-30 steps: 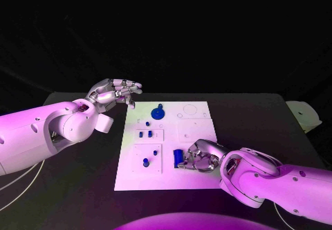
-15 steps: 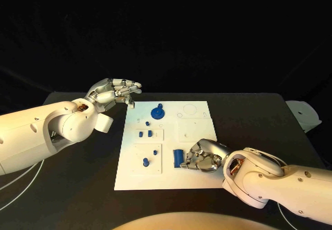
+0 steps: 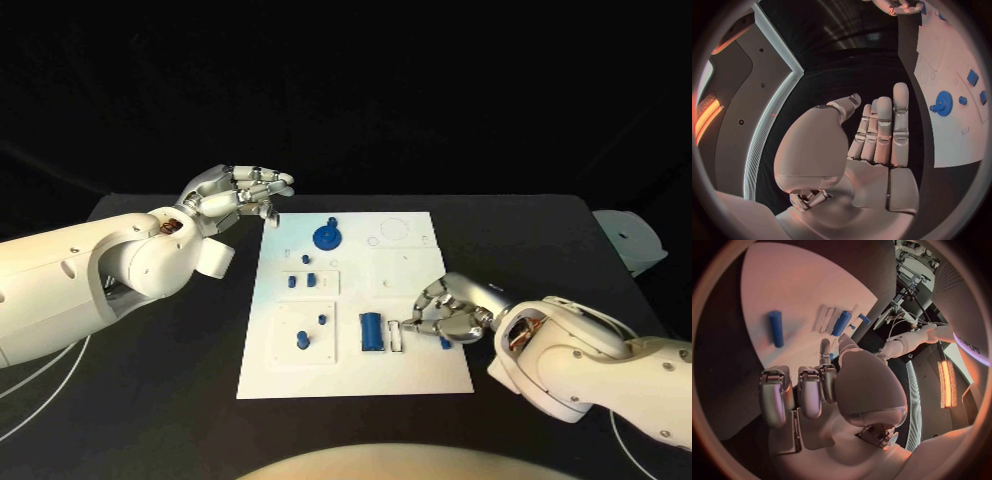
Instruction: Assemble the parts on the task board
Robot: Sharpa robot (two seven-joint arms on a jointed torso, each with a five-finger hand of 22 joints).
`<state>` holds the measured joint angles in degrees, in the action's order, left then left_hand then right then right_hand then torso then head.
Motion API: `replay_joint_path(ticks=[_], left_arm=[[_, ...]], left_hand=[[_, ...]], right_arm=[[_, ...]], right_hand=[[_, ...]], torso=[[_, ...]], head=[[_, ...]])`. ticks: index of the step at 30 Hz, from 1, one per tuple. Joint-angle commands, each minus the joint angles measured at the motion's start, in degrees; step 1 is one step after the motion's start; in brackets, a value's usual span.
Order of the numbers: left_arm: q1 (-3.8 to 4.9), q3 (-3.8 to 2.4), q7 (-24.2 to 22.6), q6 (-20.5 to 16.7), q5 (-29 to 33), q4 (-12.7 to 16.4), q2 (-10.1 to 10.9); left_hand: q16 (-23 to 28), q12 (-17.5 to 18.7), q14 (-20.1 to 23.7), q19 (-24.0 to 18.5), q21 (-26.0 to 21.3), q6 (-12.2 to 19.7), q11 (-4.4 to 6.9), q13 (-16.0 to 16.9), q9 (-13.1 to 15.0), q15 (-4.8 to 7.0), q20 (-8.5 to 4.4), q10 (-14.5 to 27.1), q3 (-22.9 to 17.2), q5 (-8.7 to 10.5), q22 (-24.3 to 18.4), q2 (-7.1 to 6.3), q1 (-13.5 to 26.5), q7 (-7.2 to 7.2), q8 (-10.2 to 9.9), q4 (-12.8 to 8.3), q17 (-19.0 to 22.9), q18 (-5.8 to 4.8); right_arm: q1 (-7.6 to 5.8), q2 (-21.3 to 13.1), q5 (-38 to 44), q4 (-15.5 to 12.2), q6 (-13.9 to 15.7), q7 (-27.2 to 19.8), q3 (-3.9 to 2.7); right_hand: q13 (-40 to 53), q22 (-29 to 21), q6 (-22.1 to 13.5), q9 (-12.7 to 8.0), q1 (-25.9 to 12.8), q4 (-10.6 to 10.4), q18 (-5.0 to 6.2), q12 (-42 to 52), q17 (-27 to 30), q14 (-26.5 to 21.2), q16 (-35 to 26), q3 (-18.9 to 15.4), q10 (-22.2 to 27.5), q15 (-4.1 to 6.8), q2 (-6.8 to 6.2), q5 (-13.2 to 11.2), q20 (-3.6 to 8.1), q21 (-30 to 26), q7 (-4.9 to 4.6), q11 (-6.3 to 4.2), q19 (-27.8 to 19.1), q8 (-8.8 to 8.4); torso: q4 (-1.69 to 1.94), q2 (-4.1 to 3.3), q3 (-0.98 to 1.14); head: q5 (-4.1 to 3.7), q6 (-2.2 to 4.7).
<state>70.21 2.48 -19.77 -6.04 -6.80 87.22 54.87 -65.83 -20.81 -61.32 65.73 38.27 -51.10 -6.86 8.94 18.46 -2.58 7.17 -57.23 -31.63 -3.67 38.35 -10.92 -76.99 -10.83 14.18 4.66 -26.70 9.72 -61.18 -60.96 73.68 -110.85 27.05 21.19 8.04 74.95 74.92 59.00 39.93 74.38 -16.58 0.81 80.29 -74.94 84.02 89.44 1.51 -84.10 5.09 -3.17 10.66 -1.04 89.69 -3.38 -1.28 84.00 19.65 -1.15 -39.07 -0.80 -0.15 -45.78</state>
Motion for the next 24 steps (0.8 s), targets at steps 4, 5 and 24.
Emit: replay_joint_path(ticks=[4,5,24], left_arm=[[0.03,-0.02,-0.78,0.35,0.30,0.06,-0.33],[0.03,-0.02,-0.79,0.36,0.30,0.05,-0.39],[0.03,0.01,-0.57,0.65,0.35,0.04,-0.50]], left_hand=[[-0.23,-0.27,0.47,0.42,-0.25,0.28,-0.09,-0.05,-0.06,0.11,0.07,0.28,0.05,0.31,-0.09,0.30,-0.21,-0.06,-0.21,0.17,0.08,0.82],[-0.23,-0.27,0.47,0.42,-0.25,0.28,-0.09,-0.05,-0.06,0.11,0.07,0.28,0.05,0.31,-0.09,0.30,-0.21,-0.06,-0.21,0.17,0.08,0.82],[-0.24,-0.33,0.47,0.45,-0.29,0.23,-0.09,-0.04,-0.05,0.11,0.07,0.25,0.09,0.32,-0.12,0.31,-0.17,-0.05,-0.18,0.21,0.10,0.82]], right_arm=[[-2.44,-3.48,-1.61,2.36,1.38,-3.67,0.20],[-2.70,-4.13,-1.06,2.61,0.69,-3.23,0.30],[0.22,-5.63,5.76,1.38,-3.12,3.43,0.88]], right_hand=[[9.36,15.08,-1.06,-0.72,1.80,0.14,-0.81,-2.53,-13.06,5.55,-0.25,0.84,-1.23,-0.89,0.09,0.57,-0.80,0.31,-0.42,0.75,6.00,-1.22],[9.34,15.08,-1.05,-0.72,1.80,0.13,-0.81,-2.56,-13.08,5.55,-0.25,0.84,-1.22,-0.89,0.10,0.57,-0.80,0.31,-0.42,0.75,6.00,-1.22],[9.35,15.08,-0.19,-1.50,-0.30,-0.19,-0.81,-2.46,-13.11,5.56,-0.25,-0.78,-1.41,-1.21,-0.97,-1.10,-1.22,0.31,-0.74,1.06,6.00,-2.06]], torso=[[-0.21,0.15,-0.11],[-0.21,0.19,-0.12],[-0.16,0.08,-0.16]], head=[[-0.69,0.12],[-0.86,0.17],[-1.96,0.27]])
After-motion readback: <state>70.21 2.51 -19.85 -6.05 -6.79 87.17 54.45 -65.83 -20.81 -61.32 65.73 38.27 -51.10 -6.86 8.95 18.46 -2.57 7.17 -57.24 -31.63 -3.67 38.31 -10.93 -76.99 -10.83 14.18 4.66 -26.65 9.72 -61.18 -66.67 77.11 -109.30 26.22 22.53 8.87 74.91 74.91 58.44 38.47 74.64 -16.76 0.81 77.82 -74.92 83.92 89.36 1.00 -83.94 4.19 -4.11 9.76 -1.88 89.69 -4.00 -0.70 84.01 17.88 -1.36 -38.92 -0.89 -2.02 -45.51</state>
